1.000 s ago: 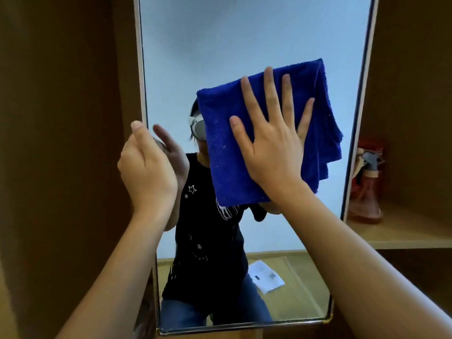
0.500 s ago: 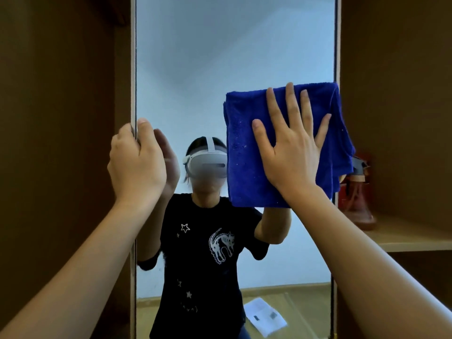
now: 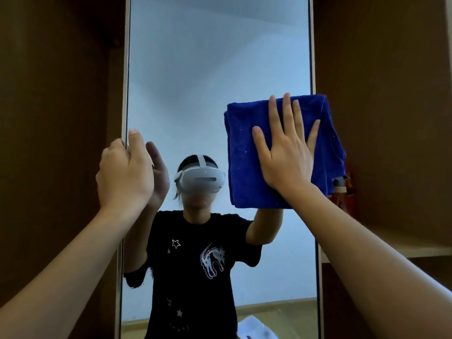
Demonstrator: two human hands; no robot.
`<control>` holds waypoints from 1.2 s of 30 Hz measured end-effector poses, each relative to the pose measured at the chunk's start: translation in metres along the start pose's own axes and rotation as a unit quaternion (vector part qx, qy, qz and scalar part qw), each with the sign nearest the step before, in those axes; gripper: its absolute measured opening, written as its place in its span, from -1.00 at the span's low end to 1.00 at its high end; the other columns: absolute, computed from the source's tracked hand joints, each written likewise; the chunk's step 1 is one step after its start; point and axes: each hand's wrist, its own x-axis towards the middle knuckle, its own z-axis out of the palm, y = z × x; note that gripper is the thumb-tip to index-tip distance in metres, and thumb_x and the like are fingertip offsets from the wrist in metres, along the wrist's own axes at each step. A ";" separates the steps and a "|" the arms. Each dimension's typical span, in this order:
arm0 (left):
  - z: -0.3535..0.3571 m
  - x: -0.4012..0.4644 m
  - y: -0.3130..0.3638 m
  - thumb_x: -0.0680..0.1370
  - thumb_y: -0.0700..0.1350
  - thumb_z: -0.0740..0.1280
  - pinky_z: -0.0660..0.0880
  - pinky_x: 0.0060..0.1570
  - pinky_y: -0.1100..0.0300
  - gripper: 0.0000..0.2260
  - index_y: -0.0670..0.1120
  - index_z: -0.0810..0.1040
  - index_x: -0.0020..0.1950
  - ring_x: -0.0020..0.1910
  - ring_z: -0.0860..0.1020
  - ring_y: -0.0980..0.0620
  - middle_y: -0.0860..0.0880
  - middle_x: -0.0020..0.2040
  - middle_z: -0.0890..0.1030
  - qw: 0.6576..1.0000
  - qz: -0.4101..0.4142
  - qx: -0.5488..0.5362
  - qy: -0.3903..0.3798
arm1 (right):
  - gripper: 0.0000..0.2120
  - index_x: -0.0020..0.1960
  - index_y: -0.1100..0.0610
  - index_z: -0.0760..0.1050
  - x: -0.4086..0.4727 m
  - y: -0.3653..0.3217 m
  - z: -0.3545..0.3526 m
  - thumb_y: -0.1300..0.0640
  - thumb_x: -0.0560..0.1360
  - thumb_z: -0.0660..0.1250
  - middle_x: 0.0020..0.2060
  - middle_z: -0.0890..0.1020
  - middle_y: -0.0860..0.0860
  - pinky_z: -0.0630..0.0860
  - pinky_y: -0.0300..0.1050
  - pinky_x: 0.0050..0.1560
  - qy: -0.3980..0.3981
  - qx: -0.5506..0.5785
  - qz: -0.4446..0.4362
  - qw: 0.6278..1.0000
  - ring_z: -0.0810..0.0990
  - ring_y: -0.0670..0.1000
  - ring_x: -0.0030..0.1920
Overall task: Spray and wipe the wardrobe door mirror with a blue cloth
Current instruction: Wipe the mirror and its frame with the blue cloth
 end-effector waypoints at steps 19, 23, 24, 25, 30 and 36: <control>-0.004 -0.004 -0.001 0.65 0.13 -0.05 0.36 0.13 -0.03 -0.52 -0.19 0.47 0.17 0.12 0.50 -0.15 -0.18 0.10 0.54 1.000 0.009 0.004 -0.004 | -0.41 0.60 -0.05 -0.10 -0.015 -0.003 0.000 -0.23 0.63 -0.10 0.59 -0.05 -0.07 -0.29 0.13 0.53 -0.015 0.003 0.008 1.000 -0.14 -0.04 0.58; -0.005 -0.007 -0.005 0.66 0.11 -0.04 0.38 0.15 -0.05 -0.57 -0.16 0.47 0.10 0.08 0.51 -0.12 -0.15 0.04 0.55 1.000 0.023 -0.011 0.001 | -0.39 0.60 -0.04 -0.11 -0.052 0.000 0.002 -0.23 0.62 -0.13 0.59 -0.05 -0.06 -0.28 0.13 0.53 -0.012 -0.002 0.042 0.999 -0.14 -0.03 0.58; -0.006 -0.009 -0.008 0.66 0.10 -0.03 0.38 0.10 -0.02 -0.60 -0.14 0.46 0.04 0.04 0.51 -0.11 -0.13 0.00 0.54 0.999 0.033 -0.019 0.002 | -0.39 0.60 -0.03 -0.11 -0.065 -0.004 0.003 -0.23 0.62 -0.13 0.59 -0.06 -0.05 -0.28 0.14 0.53 -0.014 -0.002 0.047 0.999 -0.14 -0.02 0.58; -0.007 -0.011 -0.011 0.66 0.09 -0.02 0.38 0.05 0.00 -0.64 -0.12 0.45 0.00 0.01 0.51 -0.09 -0.11 -0.05 0.53 0.999 0.043 -0.027 0.007 | -0.39 0.60 -0.03 -0.12 -0.075 -0.009 0.005 -0.23 0.62 -0.13 0.59 -0.06 -0.05 -0.28 0.15 0.53 -0.018 -0.003 0.046 0.999 -0.15 -0.02 0.58; -0.007 -0.026 -0.032 0.67 0.03 0.01 0.35 -0.11 0.21 -0.70 -0.11 0.44 0.00 -0.05 0.51 -0.03 -0.07 -0.10 0.52 0.997 0.064 -0.037 0.013 | -0.39 0.60 -0.01 -0.10 -0.086 -0.032 0.012 -0.21 0.63 -0.09 0.59 -0.05 -0.04 -0.27 0.16 0.53 -0.038 -0.011 -0.006 0.999 -0.14 -0.02 0.58; -0.005 -0.047 -0.047 0.68 0.00 0.03 0.23 0.22 0.27 -0.58 -0.18 0.30 0.48 0.37 0.38 -0.07 -0.14 0.39 0.43 0.996 0.082 -0.025 0.015 | -0.40 0.60 -0.05 -0.09 -0.062 -0.011 0.005 -0.22 0.63 -0.07 0.59 -0.05 -0.07 -0.29 0.12 0.53 -0.047 -0.013 -0.039 0.998 -0.14 -0.05 0.58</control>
